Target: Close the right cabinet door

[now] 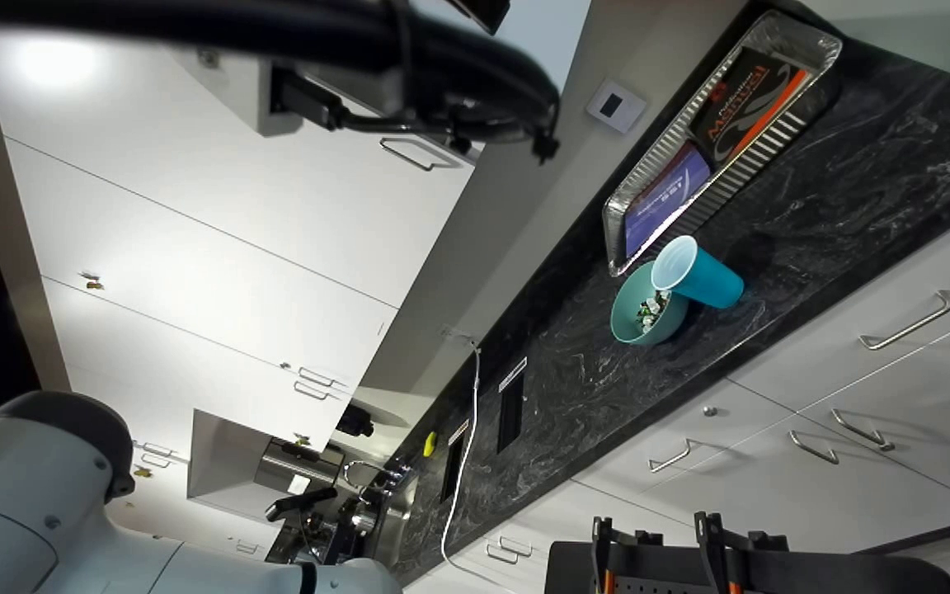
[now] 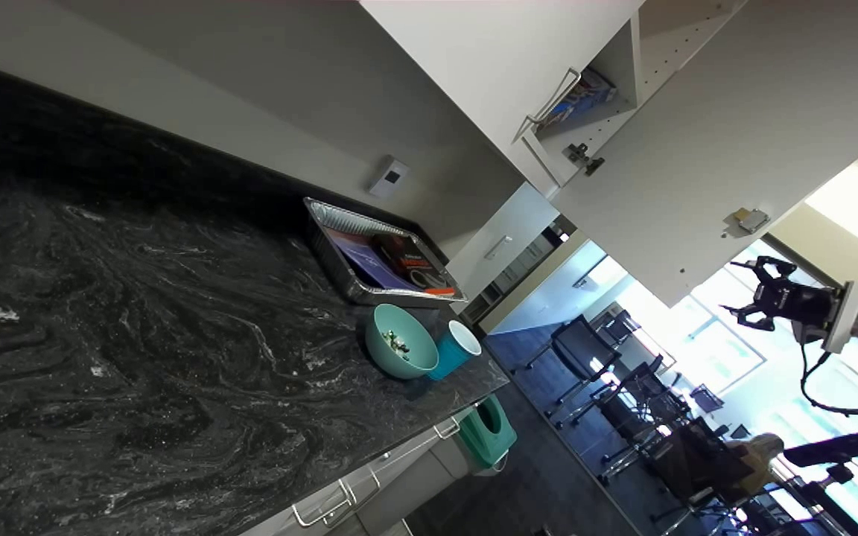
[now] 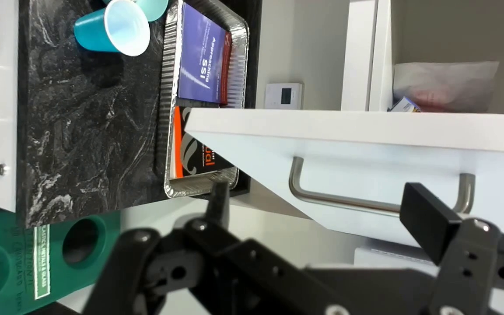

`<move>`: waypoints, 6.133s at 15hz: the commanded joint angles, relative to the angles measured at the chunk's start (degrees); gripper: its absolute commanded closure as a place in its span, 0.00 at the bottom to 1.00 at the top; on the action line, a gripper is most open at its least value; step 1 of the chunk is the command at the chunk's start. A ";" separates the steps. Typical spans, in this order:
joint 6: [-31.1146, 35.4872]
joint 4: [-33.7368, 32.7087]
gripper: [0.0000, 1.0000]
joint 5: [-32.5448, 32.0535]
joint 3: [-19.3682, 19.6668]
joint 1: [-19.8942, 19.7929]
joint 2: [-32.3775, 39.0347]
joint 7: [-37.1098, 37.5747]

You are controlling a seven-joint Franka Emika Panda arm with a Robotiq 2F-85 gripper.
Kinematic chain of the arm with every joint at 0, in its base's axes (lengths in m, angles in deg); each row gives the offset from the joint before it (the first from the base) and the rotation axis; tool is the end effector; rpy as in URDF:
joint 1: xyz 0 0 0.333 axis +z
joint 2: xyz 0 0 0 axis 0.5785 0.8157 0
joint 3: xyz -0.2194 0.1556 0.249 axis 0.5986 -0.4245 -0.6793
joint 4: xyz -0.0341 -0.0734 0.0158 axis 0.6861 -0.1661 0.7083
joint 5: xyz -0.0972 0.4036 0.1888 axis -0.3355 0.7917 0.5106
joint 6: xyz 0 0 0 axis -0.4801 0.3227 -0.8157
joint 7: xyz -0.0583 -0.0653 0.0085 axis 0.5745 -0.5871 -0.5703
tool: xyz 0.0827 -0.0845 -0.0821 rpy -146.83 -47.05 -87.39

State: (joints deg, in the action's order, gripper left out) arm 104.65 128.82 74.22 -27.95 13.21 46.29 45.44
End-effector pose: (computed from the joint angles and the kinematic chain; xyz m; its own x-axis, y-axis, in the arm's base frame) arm 0.3293 -0.5136 0.6113 0.4976 -0.8659 -0.0500 -0.4529 -0.2103 -0.8664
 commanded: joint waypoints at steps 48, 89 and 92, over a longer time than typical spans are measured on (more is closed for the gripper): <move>-17.49 -6.99 1.00 21.93 -11.22 -17.33 13.91 -0.71; 13.88 21.60 1.00 20.40 -29.50 2.35 -9.40 -18.46; 24.63 24.80 1.00 26.94 -33.31 5.88 -11.15 -23.74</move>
State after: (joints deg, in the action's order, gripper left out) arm 119.79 149.61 95.73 -58.69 16.39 37.86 26.38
